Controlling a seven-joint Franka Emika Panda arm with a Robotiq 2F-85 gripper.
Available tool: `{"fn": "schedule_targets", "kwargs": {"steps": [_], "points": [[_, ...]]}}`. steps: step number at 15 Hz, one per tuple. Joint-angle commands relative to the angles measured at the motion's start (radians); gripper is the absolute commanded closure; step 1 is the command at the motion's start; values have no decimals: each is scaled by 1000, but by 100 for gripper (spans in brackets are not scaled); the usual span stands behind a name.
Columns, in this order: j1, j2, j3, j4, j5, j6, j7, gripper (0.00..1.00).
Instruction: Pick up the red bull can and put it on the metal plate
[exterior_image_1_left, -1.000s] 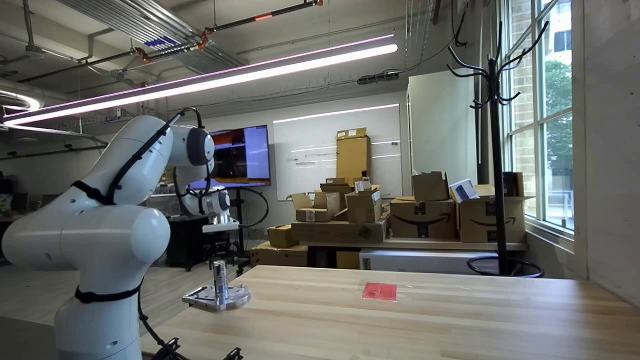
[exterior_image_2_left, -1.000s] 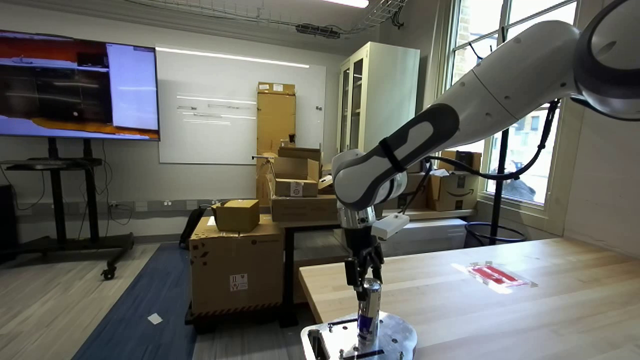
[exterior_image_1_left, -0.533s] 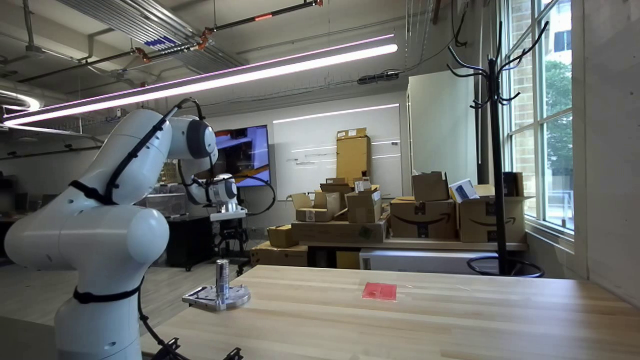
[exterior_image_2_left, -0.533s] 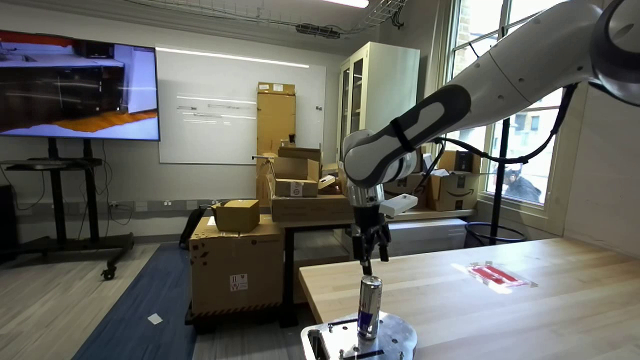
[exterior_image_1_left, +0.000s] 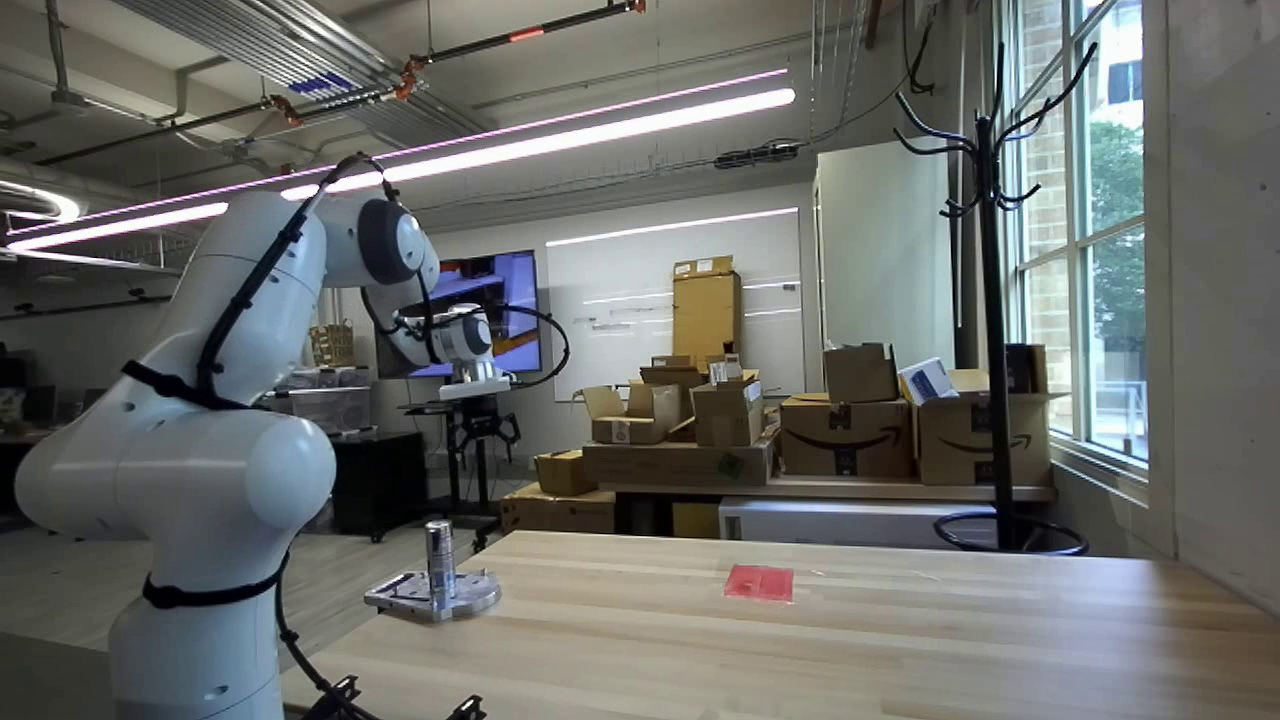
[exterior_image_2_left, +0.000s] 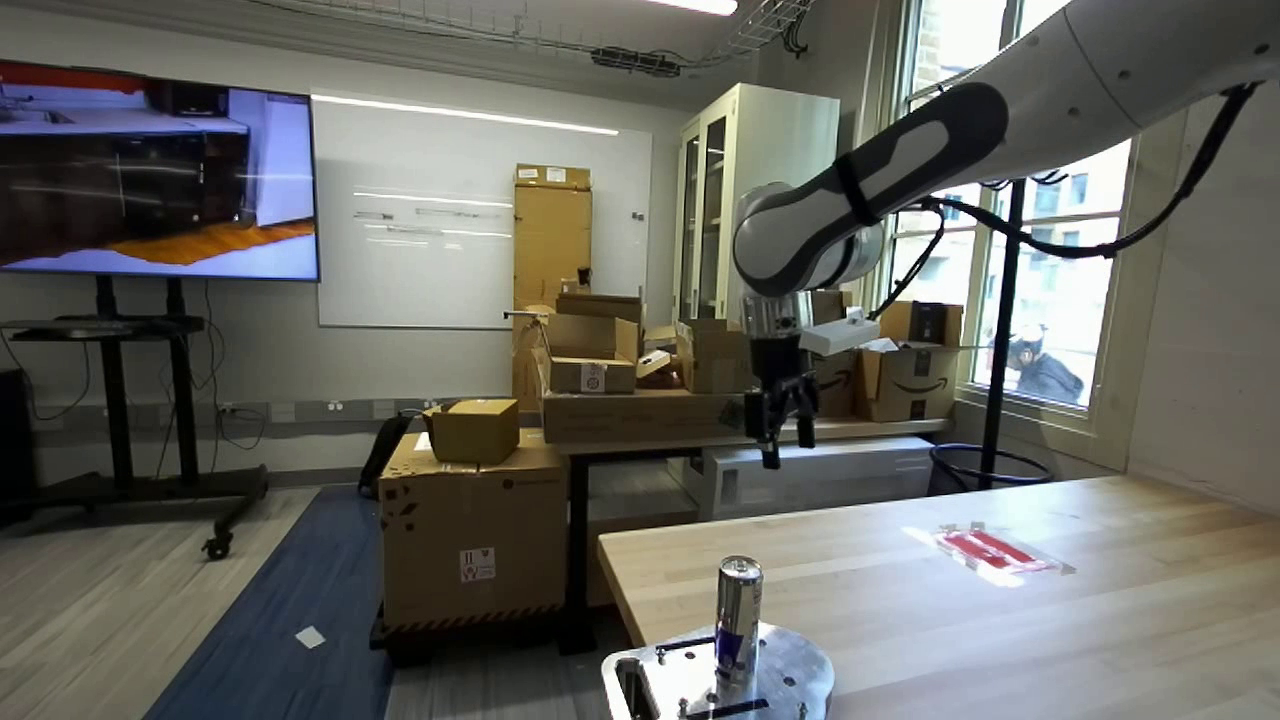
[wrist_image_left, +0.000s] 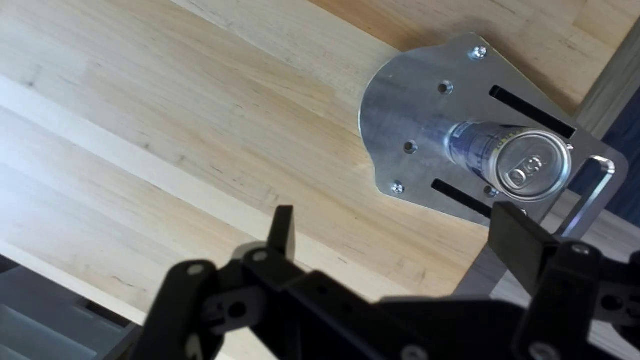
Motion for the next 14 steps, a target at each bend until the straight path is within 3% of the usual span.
{"fn": "schedule_targets", "kwargs": {"steps": [1, 8, 14], "points": [[-53, -93, -24, -83, 27, -14, 22, 0], [-175, -311, -93, -303, 139, 57, 22, 0], [-200, -485, -139, -479, 134, 140, 34, 0]]}}
